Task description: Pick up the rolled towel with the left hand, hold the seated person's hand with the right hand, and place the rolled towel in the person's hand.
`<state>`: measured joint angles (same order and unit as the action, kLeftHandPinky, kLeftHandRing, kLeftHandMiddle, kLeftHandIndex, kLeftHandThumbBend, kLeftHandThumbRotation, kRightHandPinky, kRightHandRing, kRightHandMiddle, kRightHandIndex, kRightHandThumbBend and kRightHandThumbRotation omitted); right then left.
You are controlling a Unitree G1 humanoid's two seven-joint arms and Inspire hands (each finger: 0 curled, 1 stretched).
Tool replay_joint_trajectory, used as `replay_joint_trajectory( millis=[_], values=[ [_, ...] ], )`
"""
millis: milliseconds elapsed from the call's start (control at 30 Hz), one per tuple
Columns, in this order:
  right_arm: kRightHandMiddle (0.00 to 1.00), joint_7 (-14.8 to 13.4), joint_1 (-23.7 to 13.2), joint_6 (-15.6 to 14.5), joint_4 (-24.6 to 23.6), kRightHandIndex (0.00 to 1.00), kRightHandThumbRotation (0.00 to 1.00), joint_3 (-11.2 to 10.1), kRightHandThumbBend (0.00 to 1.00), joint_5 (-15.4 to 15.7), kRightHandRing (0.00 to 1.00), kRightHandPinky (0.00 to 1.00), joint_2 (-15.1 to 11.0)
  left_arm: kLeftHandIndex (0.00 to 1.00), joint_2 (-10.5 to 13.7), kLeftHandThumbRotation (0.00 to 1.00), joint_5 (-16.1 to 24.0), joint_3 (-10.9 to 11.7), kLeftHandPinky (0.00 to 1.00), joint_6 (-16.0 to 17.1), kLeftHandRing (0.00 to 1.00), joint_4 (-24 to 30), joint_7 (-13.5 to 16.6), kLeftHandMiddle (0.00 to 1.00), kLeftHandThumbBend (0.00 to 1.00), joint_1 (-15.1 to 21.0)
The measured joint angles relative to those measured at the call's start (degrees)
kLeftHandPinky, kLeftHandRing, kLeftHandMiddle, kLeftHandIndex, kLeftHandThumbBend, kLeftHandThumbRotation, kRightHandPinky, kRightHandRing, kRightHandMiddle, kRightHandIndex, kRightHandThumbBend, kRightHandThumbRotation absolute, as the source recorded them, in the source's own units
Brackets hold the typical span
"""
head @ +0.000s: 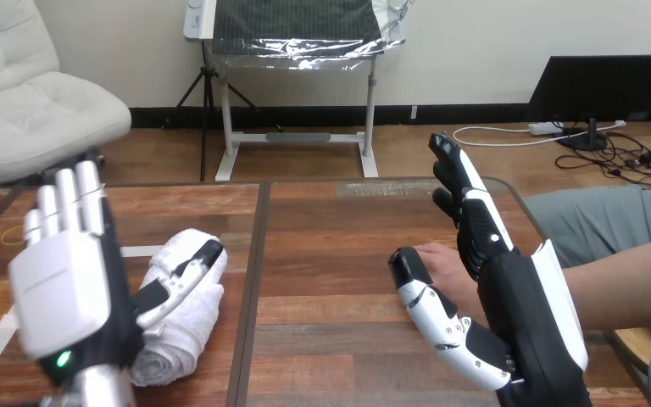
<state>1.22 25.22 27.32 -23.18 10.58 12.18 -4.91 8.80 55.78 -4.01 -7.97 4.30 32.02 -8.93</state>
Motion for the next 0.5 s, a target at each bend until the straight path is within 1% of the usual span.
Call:
replay_joint_trajectory(
  millis=[233, 500],
  values=[
    [1.00, 0.2, 0.0, -0.6, -0.1, 0.98, 0.38, -0.4, 0.29, 0.0, 1.00, 0.98, -0.1, 0.95, 0.1, 0.67, -1.2, -0.7, 0.82, -1.0, 0.91, -5.5, -1.7, 0.96, 0.89, 4.5],
    [1.00, 0.7, 0.0, -0.9, -0.1, 0.98, 0.36, -0.7, 0.30, -0.5, 1.00, 0.98, -0.3, 0.96, 0.0, 0.70, -3.2, -2.2, 0.77, -2.0, 0.89, -10.0, -4.6, 0.95, 0.92, 8.2]
  ],
)
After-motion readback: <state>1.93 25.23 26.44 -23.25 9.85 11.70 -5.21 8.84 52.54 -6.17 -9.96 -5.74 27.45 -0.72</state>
